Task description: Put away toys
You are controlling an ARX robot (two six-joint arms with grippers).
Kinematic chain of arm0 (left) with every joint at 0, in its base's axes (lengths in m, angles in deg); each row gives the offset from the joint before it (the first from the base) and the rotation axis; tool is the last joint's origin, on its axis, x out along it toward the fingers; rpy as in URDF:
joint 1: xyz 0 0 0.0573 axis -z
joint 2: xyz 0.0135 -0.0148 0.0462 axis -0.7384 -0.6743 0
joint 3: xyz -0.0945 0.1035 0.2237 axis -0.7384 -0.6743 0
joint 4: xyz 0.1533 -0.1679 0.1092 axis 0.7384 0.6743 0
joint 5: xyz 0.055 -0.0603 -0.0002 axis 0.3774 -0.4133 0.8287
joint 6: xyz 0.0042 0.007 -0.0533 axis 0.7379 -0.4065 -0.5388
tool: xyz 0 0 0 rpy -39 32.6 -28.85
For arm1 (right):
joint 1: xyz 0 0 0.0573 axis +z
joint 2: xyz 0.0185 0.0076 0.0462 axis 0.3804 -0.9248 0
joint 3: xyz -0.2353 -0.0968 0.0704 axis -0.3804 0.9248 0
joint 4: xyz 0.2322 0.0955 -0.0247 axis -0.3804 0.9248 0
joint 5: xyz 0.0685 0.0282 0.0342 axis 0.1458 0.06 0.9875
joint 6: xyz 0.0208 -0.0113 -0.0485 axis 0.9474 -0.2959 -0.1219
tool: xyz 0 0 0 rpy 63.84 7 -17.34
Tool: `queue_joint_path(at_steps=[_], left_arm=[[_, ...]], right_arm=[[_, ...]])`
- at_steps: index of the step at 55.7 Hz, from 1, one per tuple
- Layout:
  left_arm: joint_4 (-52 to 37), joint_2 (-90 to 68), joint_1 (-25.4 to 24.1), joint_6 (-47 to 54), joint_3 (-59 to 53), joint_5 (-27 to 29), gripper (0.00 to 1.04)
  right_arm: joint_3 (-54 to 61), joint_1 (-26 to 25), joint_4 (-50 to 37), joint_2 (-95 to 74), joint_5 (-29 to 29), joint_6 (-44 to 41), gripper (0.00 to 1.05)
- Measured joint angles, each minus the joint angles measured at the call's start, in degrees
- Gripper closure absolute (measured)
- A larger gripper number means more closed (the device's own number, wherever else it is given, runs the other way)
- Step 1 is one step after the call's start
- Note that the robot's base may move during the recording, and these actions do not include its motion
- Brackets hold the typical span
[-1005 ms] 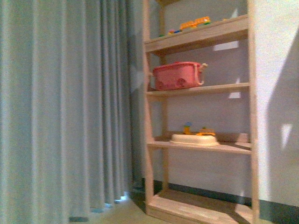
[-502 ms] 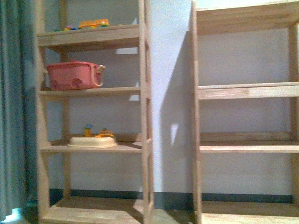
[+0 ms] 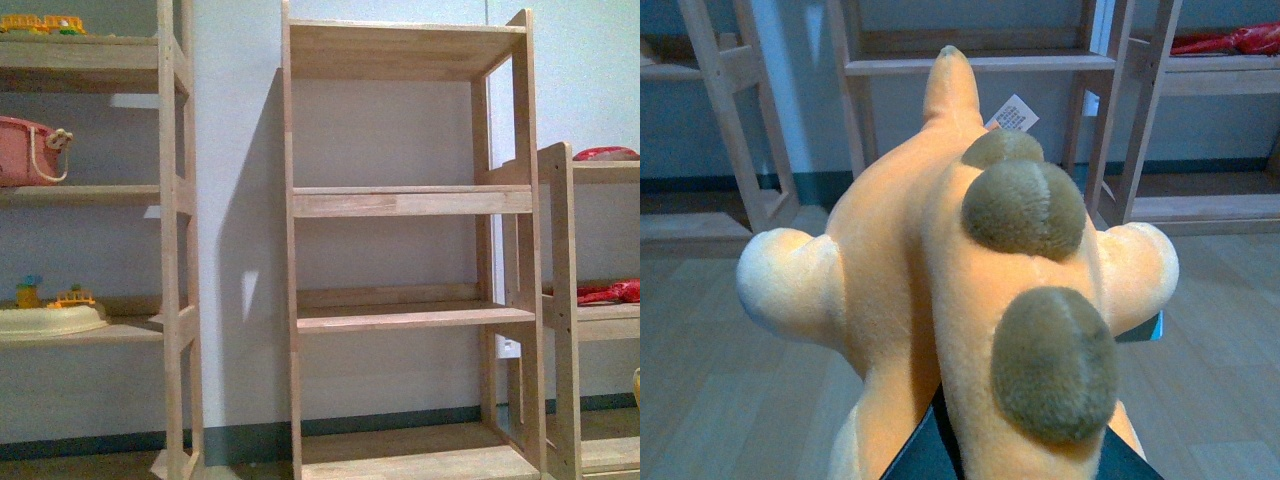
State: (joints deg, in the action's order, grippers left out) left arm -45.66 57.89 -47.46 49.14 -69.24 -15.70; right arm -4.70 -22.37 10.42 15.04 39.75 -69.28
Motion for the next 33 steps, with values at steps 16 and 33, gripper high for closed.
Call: queue_joint_path(at_steps=[16, 33], left_arm=[[-0.02, 0.0, 0.0, 0.0, 0.0, 0.0, 0.06], [0.0, 0.0, 0.0, 0.0, 0.0, 0.0, 0.06]], right_arm=[[0.0, 0.0, 0.0, -0.02, -0.35, -0.02, 0.98], [0.0, 0.0, 0.0, 0.0, -0.37, -0.02, 0.98]])
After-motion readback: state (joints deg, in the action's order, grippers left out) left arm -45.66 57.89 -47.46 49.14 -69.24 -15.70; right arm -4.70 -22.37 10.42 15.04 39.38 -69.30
